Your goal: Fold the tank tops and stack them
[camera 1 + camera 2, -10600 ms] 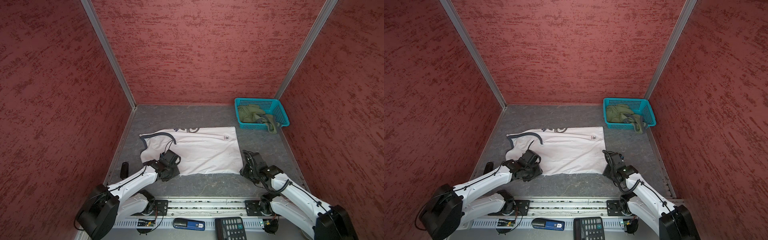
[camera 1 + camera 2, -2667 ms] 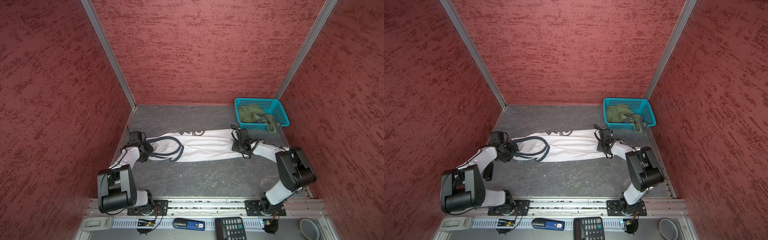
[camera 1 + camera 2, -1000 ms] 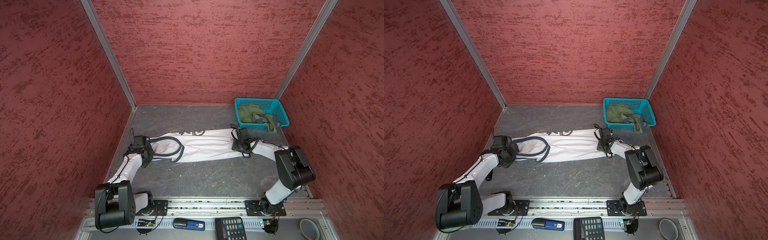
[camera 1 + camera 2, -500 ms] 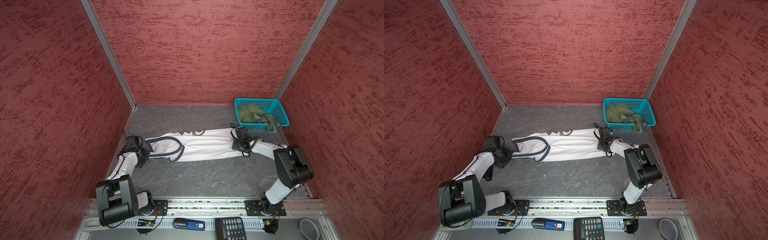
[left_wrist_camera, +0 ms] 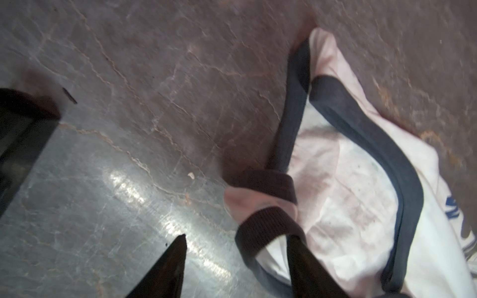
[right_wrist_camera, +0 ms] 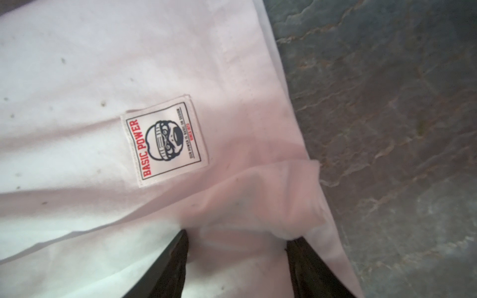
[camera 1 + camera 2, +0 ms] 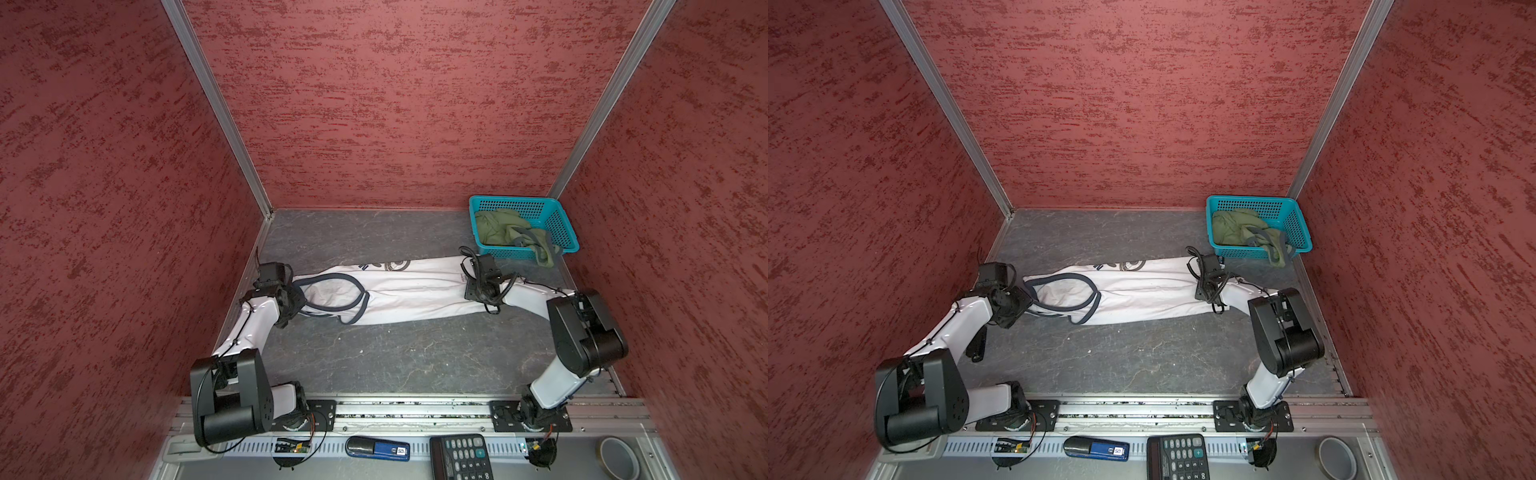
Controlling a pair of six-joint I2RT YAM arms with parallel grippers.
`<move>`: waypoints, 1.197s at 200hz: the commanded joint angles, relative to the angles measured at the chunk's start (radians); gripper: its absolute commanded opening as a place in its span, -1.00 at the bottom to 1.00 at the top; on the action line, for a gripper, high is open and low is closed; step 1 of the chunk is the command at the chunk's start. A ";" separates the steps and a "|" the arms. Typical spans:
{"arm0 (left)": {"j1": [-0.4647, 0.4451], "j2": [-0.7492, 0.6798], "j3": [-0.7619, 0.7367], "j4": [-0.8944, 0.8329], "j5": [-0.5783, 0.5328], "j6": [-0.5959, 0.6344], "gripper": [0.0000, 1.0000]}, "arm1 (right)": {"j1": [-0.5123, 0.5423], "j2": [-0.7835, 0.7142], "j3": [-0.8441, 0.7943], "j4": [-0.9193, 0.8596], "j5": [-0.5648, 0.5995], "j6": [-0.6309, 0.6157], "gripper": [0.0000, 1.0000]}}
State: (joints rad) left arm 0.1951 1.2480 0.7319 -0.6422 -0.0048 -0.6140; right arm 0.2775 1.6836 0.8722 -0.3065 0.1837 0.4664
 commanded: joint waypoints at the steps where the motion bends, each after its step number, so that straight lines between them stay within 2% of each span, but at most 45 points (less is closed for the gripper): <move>1: -0.005 -0.059 -0.030 -0.053 -0.028 -0.006 0.37 | -0.014 0.012 0.010 -0.029 0.007 -0.002 0.25; 32: -0.012 -0.125 -0.070 -0.098 -0.017 -0.057 0.38 | -0.014 0.014 0.011 -0.027 0.002 -0.004 0.25; 68: -0.119 -0.323 -0.165 -0.158 -0.087 -0.201 0.38 | -0.013 0.012 0.003 -0.020 -0.004 -0.002 0.25; 93: -0.141 -0.375 -0.258 -0.133 -0.063 -0.260 0.21 | -0.014 0.012 0.004 -0.019 -0.005 -0.003 0.25; 119: -0.142 -0.305 -0.281 -0.043 -0.015 -0.249 0.13 | -0.014 0.012 0.003 -0.016 -0.006 -0.004 0.25; 149: -0.133 -0.183 -0.228 -0.006 -0.028 -0.245 0.13 | -0.014 0.011 0.000 -0.013 -0.011 -0.005 0.25; 192: -0.067 -0.110 -0.206 0.068 -0.017 -0.258 0.18 | -0.014 0.004 -0.008 -0.007 -0.014 -0.006 0.25; 239: -0.006 0.012 -0.181 0.114 0.052 -0.240 0.15 | -0.014 0.007 -0.007 -0.004 -0.020 -0.007 0.26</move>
State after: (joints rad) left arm 0.1719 1.2224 0.5488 -0.5720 0.0086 -0.8593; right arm 0.2749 1.6836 0.8722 -0.3046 0.1726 0.4625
